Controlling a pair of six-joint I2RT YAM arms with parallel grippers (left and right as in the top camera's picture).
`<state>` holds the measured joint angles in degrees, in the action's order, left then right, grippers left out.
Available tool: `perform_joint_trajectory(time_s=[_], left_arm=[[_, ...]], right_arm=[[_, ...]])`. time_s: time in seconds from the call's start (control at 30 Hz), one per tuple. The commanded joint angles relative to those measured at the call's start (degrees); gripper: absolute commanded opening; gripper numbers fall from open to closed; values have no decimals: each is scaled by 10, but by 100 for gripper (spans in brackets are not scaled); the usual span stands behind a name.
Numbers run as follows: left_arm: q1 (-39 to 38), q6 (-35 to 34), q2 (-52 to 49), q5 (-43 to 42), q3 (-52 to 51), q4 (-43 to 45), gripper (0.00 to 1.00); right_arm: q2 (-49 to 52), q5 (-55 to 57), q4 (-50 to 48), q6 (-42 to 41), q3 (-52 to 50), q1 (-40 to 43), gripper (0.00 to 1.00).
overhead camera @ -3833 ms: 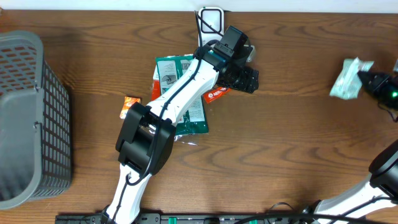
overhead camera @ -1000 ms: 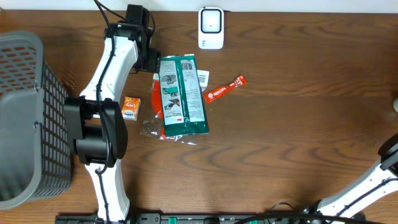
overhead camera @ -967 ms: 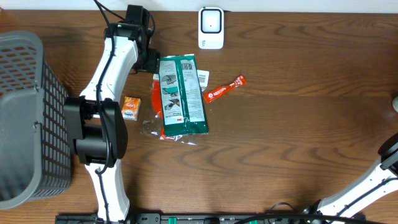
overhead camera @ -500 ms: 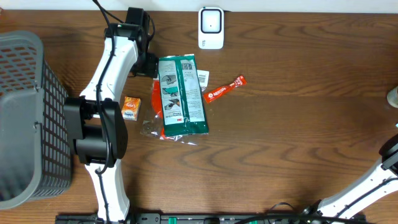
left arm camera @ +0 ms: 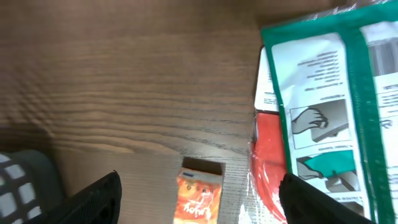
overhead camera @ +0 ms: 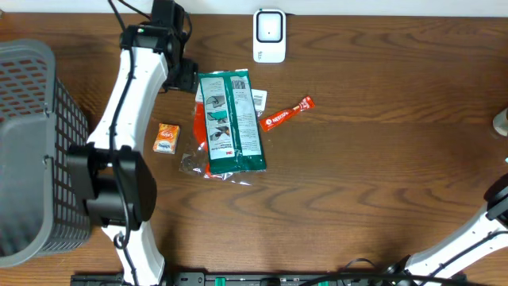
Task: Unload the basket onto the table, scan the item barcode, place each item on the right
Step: 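Swing the left gripper leftward over the orange packet near the basket, then lower the left gripper onto the orange 'Enjoy' packet and close it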
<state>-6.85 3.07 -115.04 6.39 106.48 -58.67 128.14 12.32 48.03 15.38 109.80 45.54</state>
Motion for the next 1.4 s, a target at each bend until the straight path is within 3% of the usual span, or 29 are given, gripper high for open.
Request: perform_joint_trajectory(time_s=[0.0,0.17,0.3,0.53,0.97,1.13,1.37], left_arm=[[1,16,12,8,-3,-2,80],[17,-2,11,-5,-12,-5,81],[43,-22,11,-94,-26,-25,81],[63,-47,15,-107,-108,-28,81],[21,-73,161,-98,-394,220,82],[24,-80,184,-33,-439,243,82],[36,-81,183,-27,-480,290,82]], right_arm=[[-71,-15,-1,-15,11,2,99],[-131,-65,-5,-42,11,-2,99],[-158,-83,-4,-56,11,-18,99],[-168,-83,9,-72,11,-83,99],[-168,-100,31,-81,11,-141,99],[-168,-135,50,-81,11,-141,99],[-168,-168,66,-94,11,-142,99]])
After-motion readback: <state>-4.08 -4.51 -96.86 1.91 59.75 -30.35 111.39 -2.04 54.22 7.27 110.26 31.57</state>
